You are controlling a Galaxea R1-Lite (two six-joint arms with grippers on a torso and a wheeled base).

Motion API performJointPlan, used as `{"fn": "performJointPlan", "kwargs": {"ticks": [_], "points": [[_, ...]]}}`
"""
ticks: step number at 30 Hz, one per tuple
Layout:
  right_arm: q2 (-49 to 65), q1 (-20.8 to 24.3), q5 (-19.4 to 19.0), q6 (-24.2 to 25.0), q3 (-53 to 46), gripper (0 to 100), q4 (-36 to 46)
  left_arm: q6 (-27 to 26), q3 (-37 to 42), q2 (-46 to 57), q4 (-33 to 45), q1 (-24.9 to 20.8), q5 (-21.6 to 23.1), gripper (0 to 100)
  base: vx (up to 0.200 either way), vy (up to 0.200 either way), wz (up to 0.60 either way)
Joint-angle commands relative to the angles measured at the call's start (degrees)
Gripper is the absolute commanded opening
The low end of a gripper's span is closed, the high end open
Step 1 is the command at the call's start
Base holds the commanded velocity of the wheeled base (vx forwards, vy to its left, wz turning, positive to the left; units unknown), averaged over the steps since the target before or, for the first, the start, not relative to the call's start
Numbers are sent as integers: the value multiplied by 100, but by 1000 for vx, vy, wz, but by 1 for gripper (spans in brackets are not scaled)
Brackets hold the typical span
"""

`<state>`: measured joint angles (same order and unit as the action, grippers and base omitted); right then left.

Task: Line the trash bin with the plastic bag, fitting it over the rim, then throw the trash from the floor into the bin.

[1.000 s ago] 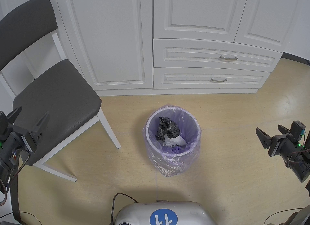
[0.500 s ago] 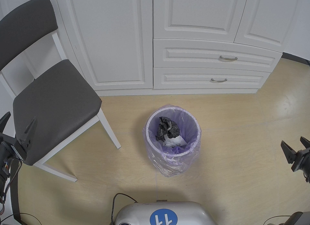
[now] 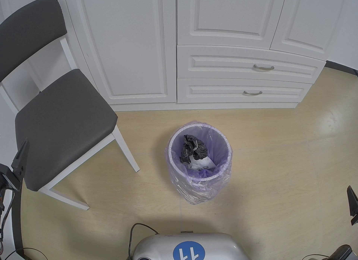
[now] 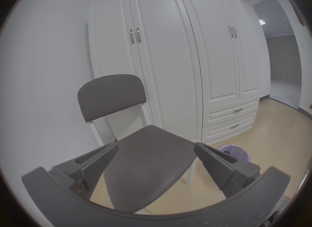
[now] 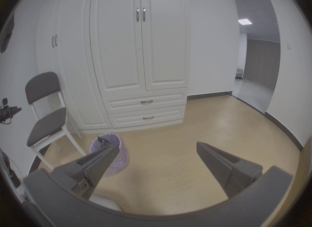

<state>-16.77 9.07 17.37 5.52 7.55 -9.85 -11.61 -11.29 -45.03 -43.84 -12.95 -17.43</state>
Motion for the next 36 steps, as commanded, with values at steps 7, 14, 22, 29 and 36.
{"fn": "performJointPlan", "kwargs": {"ticks": [7,14,22,29,36], "points": [[1062,-125,-58,98,-148,100,18,-17,-23,689,587,196,21,100,0,0,0],[1106,-142,-58,274,-254,100,-35,-8,-40,970,859,249,21,100,0,0,0],[1106,-125,-146,467,-192,100,-43,-8,-31,1207,1026,372,56,100,0,0,0],[1115,-160,-208,450,-157,100,-43,-8,21,1453,1035,548,65,100,0,0,0],[1379,-802,-252,459,63,100,9,-8,-119,1884,1404,600,65,100,0,0,0]]}}
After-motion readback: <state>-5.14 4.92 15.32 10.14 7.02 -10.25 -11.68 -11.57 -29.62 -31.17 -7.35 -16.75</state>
